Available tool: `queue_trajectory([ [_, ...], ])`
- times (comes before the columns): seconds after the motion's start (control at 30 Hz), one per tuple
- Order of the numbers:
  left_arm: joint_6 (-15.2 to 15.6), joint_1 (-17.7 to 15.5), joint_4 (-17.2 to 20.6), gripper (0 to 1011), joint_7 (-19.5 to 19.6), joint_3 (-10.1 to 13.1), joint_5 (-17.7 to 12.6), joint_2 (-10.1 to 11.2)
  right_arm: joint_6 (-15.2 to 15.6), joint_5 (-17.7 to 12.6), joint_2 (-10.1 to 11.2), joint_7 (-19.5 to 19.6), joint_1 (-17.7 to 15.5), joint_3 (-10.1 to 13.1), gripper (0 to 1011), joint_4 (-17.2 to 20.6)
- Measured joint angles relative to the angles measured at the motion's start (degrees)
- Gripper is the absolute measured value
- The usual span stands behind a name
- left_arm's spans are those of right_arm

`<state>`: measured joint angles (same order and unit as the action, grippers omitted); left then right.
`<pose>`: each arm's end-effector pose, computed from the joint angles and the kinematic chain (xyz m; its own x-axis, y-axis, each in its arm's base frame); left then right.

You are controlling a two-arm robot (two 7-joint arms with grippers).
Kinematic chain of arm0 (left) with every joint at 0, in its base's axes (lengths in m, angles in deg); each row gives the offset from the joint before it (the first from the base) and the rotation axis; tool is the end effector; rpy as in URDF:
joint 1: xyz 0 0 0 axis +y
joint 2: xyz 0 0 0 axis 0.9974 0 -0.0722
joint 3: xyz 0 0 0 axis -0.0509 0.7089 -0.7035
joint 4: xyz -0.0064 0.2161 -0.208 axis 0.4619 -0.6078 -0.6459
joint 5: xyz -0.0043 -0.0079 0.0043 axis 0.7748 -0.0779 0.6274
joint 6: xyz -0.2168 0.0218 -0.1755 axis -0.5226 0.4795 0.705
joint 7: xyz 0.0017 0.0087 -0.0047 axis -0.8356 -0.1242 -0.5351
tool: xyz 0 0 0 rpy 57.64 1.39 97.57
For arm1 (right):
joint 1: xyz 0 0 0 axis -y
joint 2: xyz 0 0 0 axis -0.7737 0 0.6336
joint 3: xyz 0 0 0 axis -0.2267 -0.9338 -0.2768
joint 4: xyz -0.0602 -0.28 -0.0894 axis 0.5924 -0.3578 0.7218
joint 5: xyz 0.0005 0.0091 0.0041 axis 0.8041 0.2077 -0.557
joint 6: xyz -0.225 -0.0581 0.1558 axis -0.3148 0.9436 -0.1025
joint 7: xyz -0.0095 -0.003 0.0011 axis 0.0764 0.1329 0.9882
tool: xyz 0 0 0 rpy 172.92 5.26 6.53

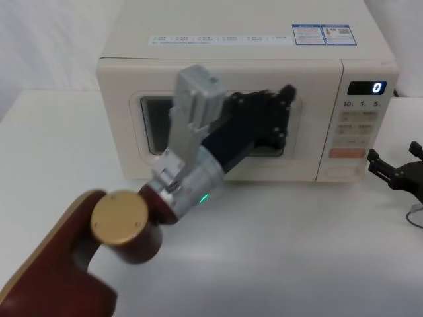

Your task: Press the button to open the microwave door with one hand; close the microwave door with the other hand.

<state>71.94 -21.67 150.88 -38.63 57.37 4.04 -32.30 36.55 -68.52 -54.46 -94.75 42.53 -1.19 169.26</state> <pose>0.3500 -0.0671 -0.2199 0.6941 0.6889 0.2090 -0.6427 0.7237 -0.2512 0.3158 -0.0689 -0.2755 0.3048 -0.9519 -0.0298 0.9496 0.3062 -0.0667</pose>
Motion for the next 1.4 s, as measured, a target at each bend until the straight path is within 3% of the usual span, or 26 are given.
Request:
queue_trajectory([
  [0.3, -1.8, 7.8, 4.6, 0, -7.2, -4.7, -3.0, 0.1, 0.0, 0.0, 0.0, 0.0, 0.0, 0.0, 1002, 0.0],
  [0.47, -2.1, 12.1, 7.0, 0, -11.1, -8.9, -4.0, -0.3, 0.0, 0.0, 0.0, 0.0, 0.0, 0.0, 1002, 0.0],
  [0.7, -1.9, 15.5, 9.4, 0, -13.6, -13.2, -4.3, -0.2, 0.0, 0.0, 0.0, 0.0, 0.0, 0.0, 1002, 0.0],
  [1.0, -1.0, 22.5, 13.5, 0, -16.8, -20.6, -4.6, 0.4, 0.0, 0.0, 0.0, 0.0, 0.0, 0.0, 1002, 0.0],
  [1.4, -0.6, 27.4, 14.6, 0, -19.1, -28.7, -3.7, -0.7, 0.0, 0.0, 0.0, 0.0, 0.0, 0.0, 1003, 0.0],
])
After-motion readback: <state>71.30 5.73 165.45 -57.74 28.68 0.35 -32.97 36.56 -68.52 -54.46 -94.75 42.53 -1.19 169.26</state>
